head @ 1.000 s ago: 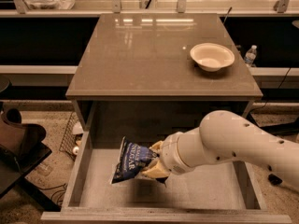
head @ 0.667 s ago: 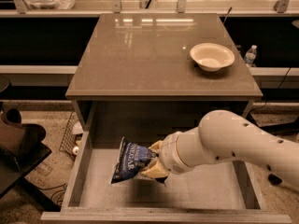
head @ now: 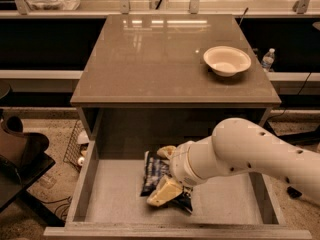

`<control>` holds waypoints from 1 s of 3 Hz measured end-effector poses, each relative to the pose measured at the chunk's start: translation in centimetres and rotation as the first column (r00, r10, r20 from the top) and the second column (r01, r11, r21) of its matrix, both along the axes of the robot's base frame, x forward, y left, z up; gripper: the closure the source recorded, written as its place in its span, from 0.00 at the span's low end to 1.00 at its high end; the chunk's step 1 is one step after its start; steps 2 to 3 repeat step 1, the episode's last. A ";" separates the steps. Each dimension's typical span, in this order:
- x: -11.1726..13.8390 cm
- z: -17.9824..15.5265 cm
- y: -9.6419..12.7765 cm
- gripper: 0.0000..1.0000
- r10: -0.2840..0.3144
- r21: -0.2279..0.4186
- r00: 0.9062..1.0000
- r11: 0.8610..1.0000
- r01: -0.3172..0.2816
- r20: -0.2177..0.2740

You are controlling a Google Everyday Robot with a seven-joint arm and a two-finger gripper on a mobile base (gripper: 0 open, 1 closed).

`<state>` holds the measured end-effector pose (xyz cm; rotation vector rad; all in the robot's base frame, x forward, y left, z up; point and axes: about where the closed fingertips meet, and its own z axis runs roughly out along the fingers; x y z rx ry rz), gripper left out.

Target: Place blue chip bag into top drawer

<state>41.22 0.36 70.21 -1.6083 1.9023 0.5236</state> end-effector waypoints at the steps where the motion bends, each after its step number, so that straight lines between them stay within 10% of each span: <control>1: 0.0 0.0 0.0 0.00 0.001 -0.001 1.000 1.000 -0.001 0.001; 3: 0.0 0.0 0.0 0.00 0.001 -0.001 1.000 1.000 -0.001 0.001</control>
Offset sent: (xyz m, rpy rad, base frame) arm 0.0000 0.0000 0.0000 0.0000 0.0000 0.0000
